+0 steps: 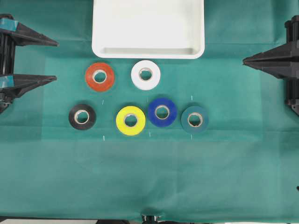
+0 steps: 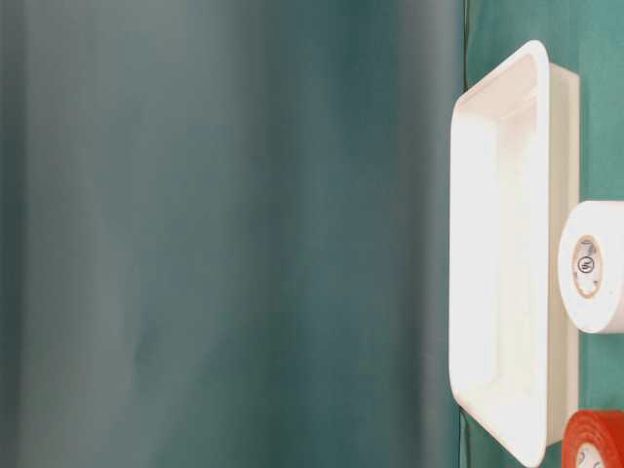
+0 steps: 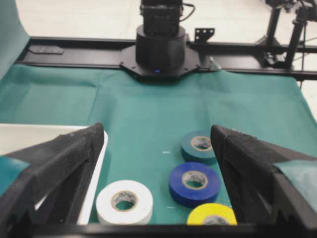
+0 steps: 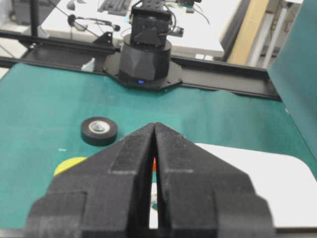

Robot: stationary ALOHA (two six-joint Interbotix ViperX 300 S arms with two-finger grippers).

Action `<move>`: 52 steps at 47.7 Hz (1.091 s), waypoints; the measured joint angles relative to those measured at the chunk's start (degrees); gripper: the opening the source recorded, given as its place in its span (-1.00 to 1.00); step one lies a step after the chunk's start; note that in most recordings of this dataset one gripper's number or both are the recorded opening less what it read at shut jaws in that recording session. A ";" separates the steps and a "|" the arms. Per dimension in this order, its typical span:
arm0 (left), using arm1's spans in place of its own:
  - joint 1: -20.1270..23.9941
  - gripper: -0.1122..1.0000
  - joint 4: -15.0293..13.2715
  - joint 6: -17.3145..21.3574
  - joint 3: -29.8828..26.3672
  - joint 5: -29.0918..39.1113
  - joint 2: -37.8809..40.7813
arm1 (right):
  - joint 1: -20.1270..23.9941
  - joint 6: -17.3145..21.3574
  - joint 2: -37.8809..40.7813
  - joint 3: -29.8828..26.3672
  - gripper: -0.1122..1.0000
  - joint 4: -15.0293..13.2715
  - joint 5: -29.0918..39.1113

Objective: Pick up the tape from a random location and place it into the white case.

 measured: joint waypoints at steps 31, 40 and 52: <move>4.39 1.00 -0.09 0.09 -0.09 0.97 0.00 | 0.00 -0.35 0.09 0.00 -0.80 -0.18 0.26; 4.39 1.00 -0.09 0.09 -0.18 0.88 0.44 | 0.00 -0.26 0.18 0.00 -0.80 -0.18 0.26; 5.10 1.00 -0.09 0.26 -2.37 -0.62 4.92 | 0.00 -0.26 0.18 -0.18 -0.80 -0.35 0.35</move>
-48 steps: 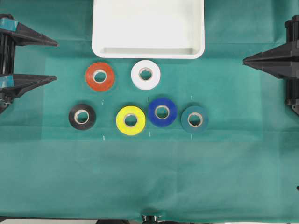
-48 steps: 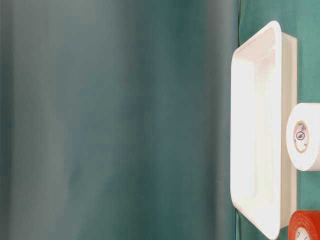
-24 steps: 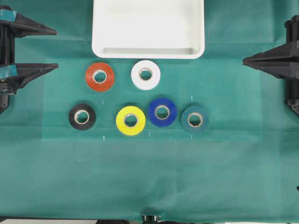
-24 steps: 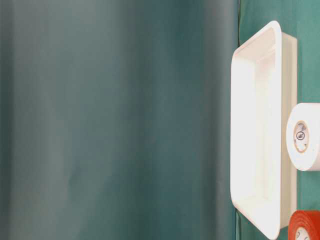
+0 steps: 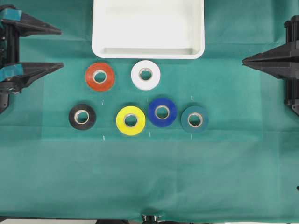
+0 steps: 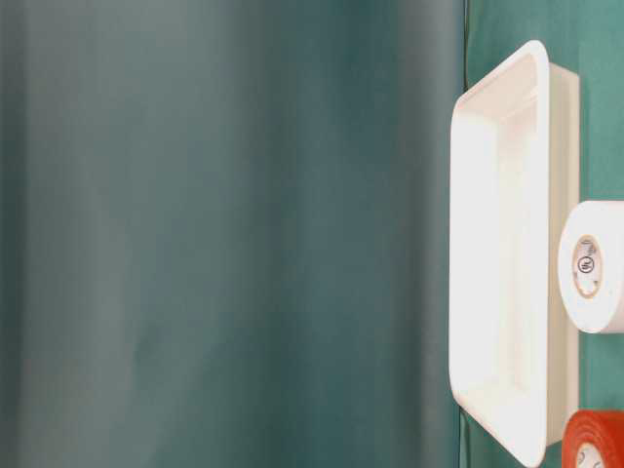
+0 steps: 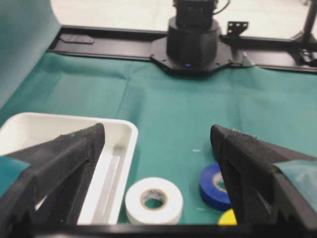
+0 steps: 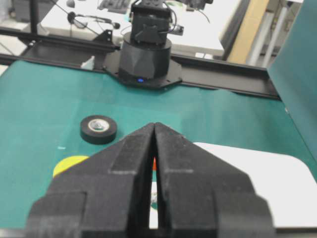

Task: Pick up the tape from a random location and place it into the white case.
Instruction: 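Move the left gripper over the orange and white tape rolls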

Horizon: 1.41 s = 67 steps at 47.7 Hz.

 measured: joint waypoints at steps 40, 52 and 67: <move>1.76 1.00 0.09 2.81 -22.85 -8.00 33.49 | 0.00 -0.09 0.97 -0.53 -0.80 -0.09 -0.09; 1.76 1.00 0.00 3.87 -28.12 -6.50 37.97 | 0.00 0.00 1.14 -0.53 -0.80 -0.18 -0.09; 1.76 1.00 0.09 3.87 -28.39 -5.71 38.06 | 0.00 -0.09 1.14 -0.44 -0.80 -0.18 -0.09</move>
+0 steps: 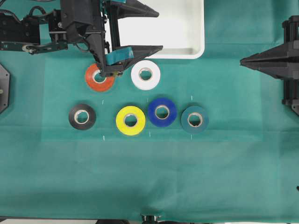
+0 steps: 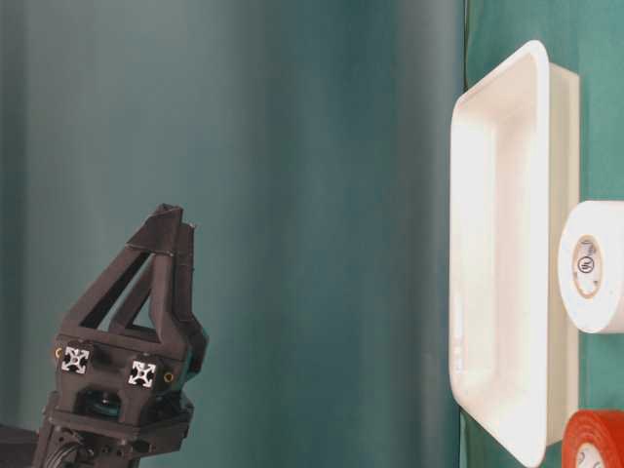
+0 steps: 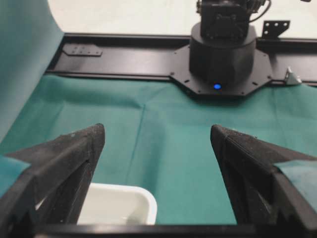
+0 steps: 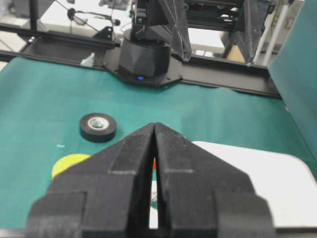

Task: Pick up the tape from a random location and place it into the white case.
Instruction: 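Move the left gripper over the orange and white tape rolls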

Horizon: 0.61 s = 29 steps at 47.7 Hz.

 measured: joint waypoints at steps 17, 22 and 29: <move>0.00 1.00 -0.09 -0.26 -0.97 7.82 -0.35 | 0.00 0.00 0.00 -0.09 -0.80 0.00 0.09; 0.00 1.00 0.00 -0.26 -2.11 11.78 -0.70 | 0.00 0.00 0.00 0.00 -0.80 0.00 0.18; 0.00 1.00 0.00 -0.26 -4.75 18.98 -0.79 | 0.00 0.00 0.00 0.00 -0.80 0.00 0.26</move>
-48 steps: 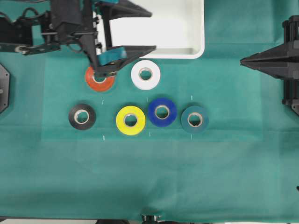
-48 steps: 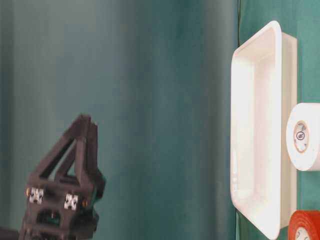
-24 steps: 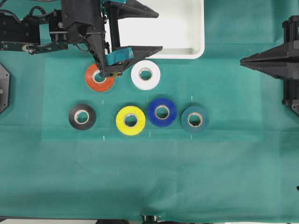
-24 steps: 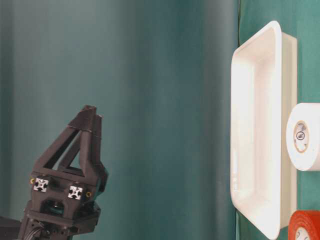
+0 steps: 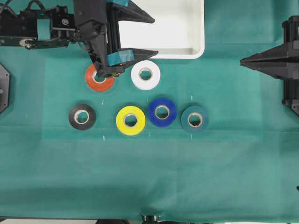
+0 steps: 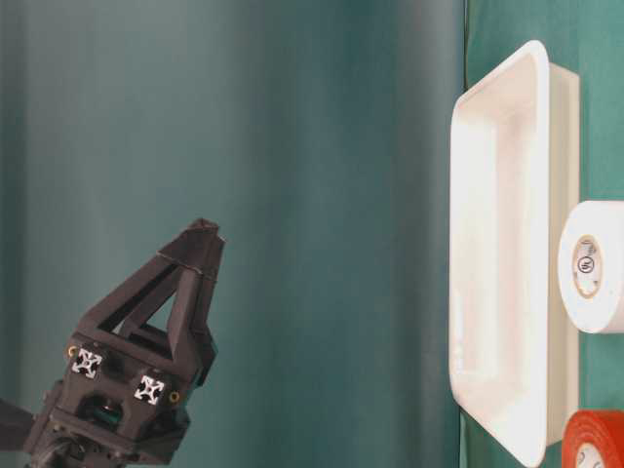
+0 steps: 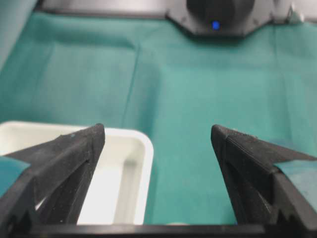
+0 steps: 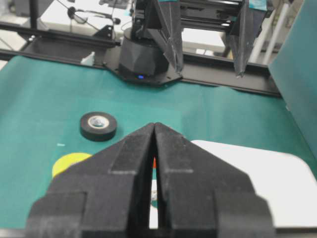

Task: Pick up the tape from a random location and place it into the white case.
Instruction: 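Move the left gripper over the orange and white tape rolls, then rotate the left gripper and lower it over the white tape roll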

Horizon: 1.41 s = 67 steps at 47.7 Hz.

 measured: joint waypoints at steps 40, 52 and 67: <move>-0.18 1.00 0.00 -0.88 -17.93 44.47 7.38 | 0.09 0.00 0.00 -0.09 -0.80 0.00 0.26; -0.26 1.00 0.00 -0.88 -19.34 44.91 8.53 | 0.00 0.00 0.26 -0.09 -0.80 0.00 0.26; -0.44 1.00 -0.09 -0.88 -19.34 45.00 9.05 | 0.00 0.00 0.70 -0.09 -0.80 0.00 0.35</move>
